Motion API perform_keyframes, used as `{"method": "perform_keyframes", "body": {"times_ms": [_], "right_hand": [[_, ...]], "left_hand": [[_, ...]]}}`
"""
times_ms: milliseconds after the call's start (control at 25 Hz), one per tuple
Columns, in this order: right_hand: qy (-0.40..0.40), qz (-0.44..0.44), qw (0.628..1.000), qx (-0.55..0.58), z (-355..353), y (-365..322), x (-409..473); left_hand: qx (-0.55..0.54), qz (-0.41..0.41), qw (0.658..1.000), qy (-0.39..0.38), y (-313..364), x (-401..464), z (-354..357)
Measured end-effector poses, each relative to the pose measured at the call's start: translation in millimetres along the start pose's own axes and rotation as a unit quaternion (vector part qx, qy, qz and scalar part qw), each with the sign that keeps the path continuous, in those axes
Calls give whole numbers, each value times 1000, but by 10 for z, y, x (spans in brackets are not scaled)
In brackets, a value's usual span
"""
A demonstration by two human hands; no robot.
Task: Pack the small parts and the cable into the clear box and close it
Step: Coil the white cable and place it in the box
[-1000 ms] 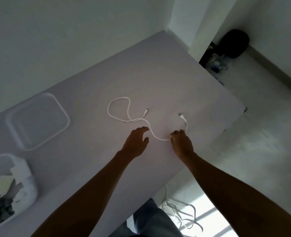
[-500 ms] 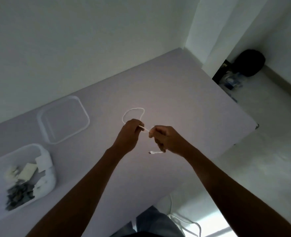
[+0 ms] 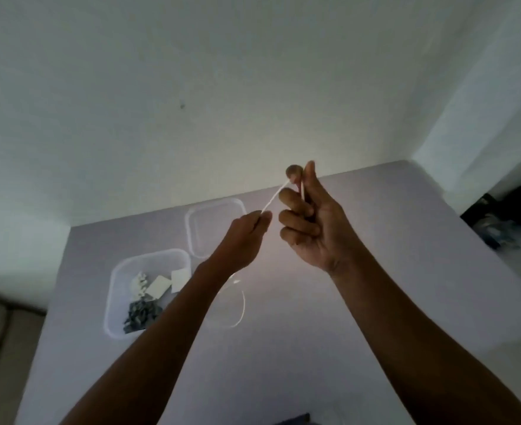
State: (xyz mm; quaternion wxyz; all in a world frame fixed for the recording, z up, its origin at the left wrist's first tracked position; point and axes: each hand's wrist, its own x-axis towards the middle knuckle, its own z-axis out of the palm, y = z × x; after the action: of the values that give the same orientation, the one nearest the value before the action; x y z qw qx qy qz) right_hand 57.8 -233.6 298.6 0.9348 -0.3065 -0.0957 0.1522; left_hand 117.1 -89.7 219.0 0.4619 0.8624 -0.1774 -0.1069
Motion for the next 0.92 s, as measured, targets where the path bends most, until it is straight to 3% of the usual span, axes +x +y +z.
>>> {"method": "perform_keyframes", "body": {"times_ms": [120, 200, 280, 400, 480, 640, 760, 920], "right_hand": [[59, -150, 987, 4, 293, -36, 459], [97, -188, 970, -118, 387, -22, 746], [130, -125, 924, -338, 439, 119, 925], [52, 67, 845, -528, 566, 441, 937], [3, 138, 858, -494, 688, 596, 881], [-28, 233, 924, -302, 986, 729, 801], [-17, 198, 948, -248, 1144, 877, 848], [16, 121, 933, -339, 1136, 1019, 946]], "left_hand": [[90, 33, 994, -46, 55, -234, -350], [99, 56, 990, -79, 128, -385, -619], [91, 84, 988, -92, 217, -519, -953], [56, 116, 988, -82, 325, -645, -1503], [3, 131, 988, -75, 341, -719, -1841], [-25, 181, 983, 13, 274, -742, -2192], [-61, 194, 976, 78, 171, -745, -2272], [-8, 192, 974, 117, 12, -791, -2334]]}}
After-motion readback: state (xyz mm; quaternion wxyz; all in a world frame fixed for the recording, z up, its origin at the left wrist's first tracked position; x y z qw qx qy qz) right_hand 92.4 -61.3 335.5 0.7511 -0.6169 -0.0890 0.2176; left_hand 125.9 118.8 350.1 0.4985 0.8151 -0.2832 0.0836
